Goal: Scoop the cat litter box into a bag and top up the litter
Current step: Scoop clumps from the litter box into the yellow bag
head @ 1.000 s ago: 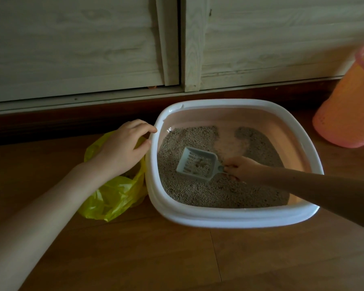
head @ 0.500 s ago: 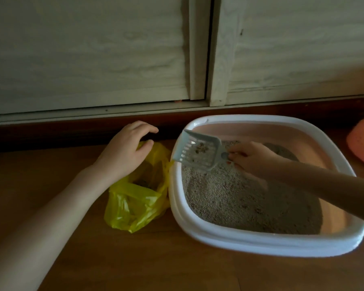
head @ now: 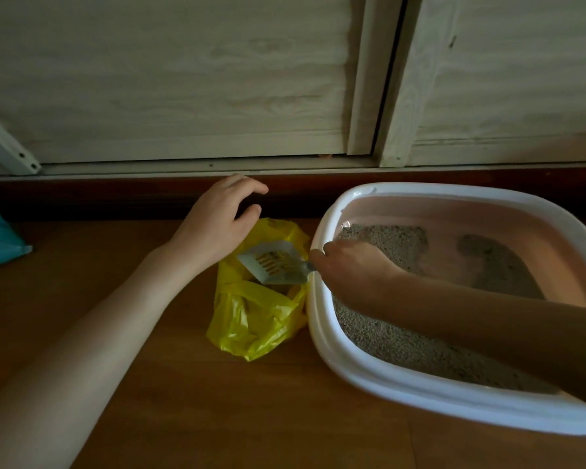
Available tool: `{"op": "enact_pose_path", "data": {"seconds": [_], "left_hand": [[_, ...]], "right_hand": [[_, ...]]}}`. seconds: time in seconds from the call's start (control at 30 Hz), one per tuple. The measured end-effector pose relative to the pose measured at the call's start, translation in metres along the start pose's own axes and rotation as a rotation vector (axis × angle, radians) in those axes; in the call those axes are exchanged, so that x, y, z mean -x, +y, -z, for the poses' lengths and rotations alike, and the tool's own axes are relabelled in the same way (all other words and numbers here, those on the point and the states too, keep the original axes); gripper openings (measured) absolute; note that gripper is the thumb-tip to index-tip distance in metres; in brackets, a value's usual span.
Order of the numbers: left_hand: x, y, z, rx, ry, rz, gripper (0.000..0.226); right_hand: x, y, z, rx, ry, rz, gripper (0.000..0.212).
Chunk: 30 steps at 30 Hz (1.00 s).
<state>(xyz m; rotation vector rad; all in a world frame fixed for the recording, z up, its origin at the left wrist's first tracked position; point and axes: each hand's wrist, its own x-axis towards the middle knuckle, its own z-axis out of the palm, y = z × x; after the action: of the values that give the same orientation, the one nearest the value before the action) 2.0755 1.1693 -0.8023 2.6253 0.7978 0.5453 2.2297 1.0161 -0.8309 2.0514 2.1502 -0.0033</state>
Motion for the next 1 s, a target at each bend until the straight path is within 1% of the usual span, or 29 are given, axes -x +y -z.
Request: {"op": "enact_pose_path", "data": {"seconds": [0.03, 0.1, 0.13, 0.17, 0.27, 0.33, 0.4, 0.47, 0.5, 0.53, 0.57, 0.6, 0.63, 0.7, 0.77, 0.83, 0.9, 1.0], "left_hand": [[0.000, -0.001, 0.000, 0.001, 0.000, 0.003, 0.029], [-0.001, -0.002, 0.000, 0.003, -0.003, 0.006, 0.030], [-0.001, -0.002, -0.001, 0.005, -0.005, 0.005, 0.030], [-0.001, -0.002, -0.001, 0.008, -0.007, 0.003, 0.030], [-0.001, 0.000, -0.003, 0.011, -0.014, -0.005, 0.029], [-0.002, 0.002, -0.004, 0.016, -0.014, -0.010, 0.029], [-0.003, 0.004, -0.005, 0.018, -0.016, -0.014, 0.030], [-0.003, 0.008, -0.006, 0.014, -0.020, -0.020, 0.030], [-0.004, 0.009, -0.007, 0.012, -0.018, -0.022, 0.030], [-0.004, 0.012, -0.008, 0.012, -0.016, -0.023, 0.030], [-0.004, 0.014, -0.009, 0.012, -0.016, -0.026, 0.030], [-0.005, 0.017, -0.010, 0.011, -0.017, -0.032, 0.029], [-0.005, 0.020, -0.012, 0.009, -0.018, -0.039, 0.029], [-0.006, 0.025, -0.014, 0.009, -0.020, -0.053, 0.030], [-0.006, 0.028, -0.015, 0.010, -0.028, -0.062, 0.030], [-0.006, 0.030, -0.016, 0.002, -0.034, -0.069, 0.031], [-0.007, 0.034, -0.018, -0.009, -0.040, -0.077, 0.031], [-0.006, 0.043, -0.024, -0.012, -0.055, -0.089, 0.031]], "right_hand": [[0.000, -0.004, -0.001, 0.034, 0.082, 0.034, 0.036], [0.000, -0.003, -0.007, 0.115, 0.307, 0.110, 0.044], [0.000, -0.001, -0.012, 0.160, 0.383, 0.131, 0.046], [0.000, 0.002, -0.018, 0.218, 0.435, 0.148, 0.044], [0.001, 0.007, -0.026, 0.303, 0.457, 0.195, 0.032], [0.004, 0.010, -0.028, 0.266, 0.465, 0.199, 0.037], [0.009, 0.010, -0.024, 0.186, 0.426, 0.175, 0.043], [0.012, 0.011, -0.025, -0.019, 0.319, 0.159, 0.046], [0.014, 0.012, -0.022, -0.174, 0.219, 0.106, 0.037], [0.016, 0.013, -0.019, -0.365, 0.139, 0.022, 0.023], [0.017, 0.015, -0.016, -0.576, 0.123, -0.079, 0.016], [0.019, 0.018, -0.012, -0.780, 0.115, -0.183, 0.018], [0.023, 0.024, -0.009, -0.955, 0.073, -0.273, 0.018], [0.032, 0.041, -0.004, -1.164, -0.020, -0.406, 0.018], [0.046, 0.064, -0.003, -1.251, -0.011, -0.530, 0.014], [0.063, 0.094, -0.009, -1.188, 0.023, -0.657, 0.018], [0.083, 0.127, -0.020, -0.953, 0.005, -0.724, 0.023], [0.120, 0.171, -0.032, -0.560, -0.101, -0.707, 0.027]]}}
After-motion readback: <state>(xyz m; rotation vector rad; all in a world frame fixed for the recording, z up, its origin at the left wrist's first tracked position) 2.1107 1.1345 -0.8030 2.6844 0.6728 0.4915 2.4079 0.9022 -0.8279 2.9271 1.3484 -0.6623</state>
